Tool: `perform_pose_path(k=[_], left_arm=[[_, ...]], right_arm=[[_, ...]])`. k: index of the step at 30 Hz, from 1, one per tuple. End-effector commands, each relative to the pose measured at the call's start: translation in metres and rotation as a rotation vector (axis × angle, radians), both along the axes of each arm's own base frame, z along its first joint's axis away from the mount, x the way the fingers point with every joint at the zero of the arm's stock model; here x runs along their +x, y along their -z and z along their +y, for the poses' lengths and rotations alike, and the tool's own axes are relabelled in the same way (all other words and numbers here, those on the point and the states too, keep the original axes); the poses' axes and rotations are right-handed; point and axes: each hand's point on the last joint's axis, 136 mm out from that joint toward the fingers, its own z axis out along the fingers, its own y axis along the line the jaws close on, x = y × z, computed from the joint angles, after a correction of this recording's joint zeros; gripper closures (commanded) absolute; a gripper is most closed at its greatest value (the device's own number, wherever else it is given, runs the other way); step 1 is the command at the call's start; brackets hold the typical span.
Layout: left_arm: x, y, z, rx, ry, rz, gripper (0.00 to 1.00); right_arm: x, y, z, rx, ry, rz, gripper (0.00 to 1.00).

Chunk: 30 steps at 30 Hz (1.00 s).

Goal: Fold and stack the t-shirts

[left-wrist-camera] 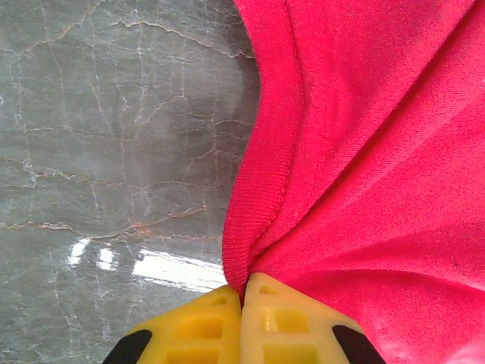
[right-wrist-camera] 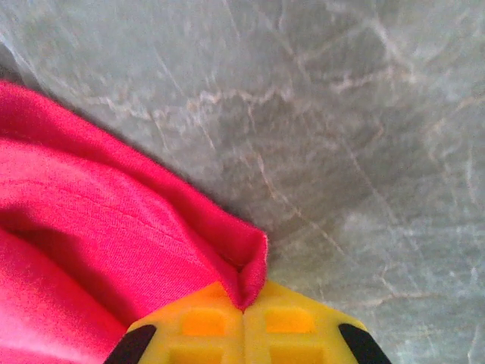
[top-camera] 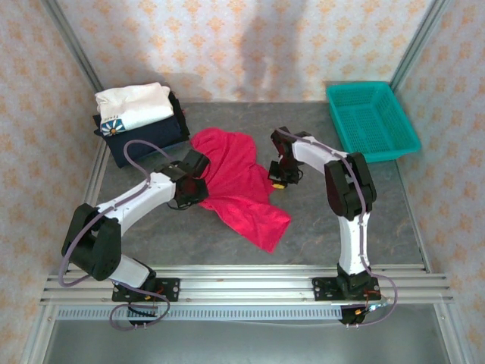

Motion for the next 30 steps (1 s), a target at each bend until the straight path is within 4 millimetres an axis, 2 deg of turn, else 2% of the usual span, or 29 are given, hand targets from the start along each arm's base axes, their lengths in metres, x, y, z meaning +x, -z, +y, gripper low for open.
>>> perform_pose_path(k=[1,5,11,15,18,25,30], left_arm=[[0.006,-0.002,0.004,0.023,0.068,-0.001,1.0],[0.016,-0.007,0.007,0.067,0.134,0.008,1.0],[0.042,-0.018,0.023,0.157,0.213,-0.011,1.0],[0.069,-0.026,0.038,0.242,0.269,-0.014,1.0],[0.093,-0.028,0.036,0.286,0.346,-0.001,1.0],[0.155,-0.022,0.04,0.448,0.433,0.051,1.0],[0.181,-0.026,0.046,0.52,0.428,0.052,1.0]], right_arm=[[0.033,-0.008,-0.026,-0.031,0.093,-0.152,1.0],[0.027,-0.022,-0.047,-0.045,0.129,-0.172,1.0],[0.004,-0.038,-0.099,-0.118,0.233,-0.197,1.0],[-0.014,-0.042,-0.141,-0.156,0.328,-0.193,1.0],[-0.024,-0.045,-0.163,-0.173,0.37,-0.19,1.0],[-0.041,-0.049,-0.204,-0.243,0.445,-0.186,1.0],[-0.054,-0.055,-0.229,-0.296,0.489,-0.195,1.0]])
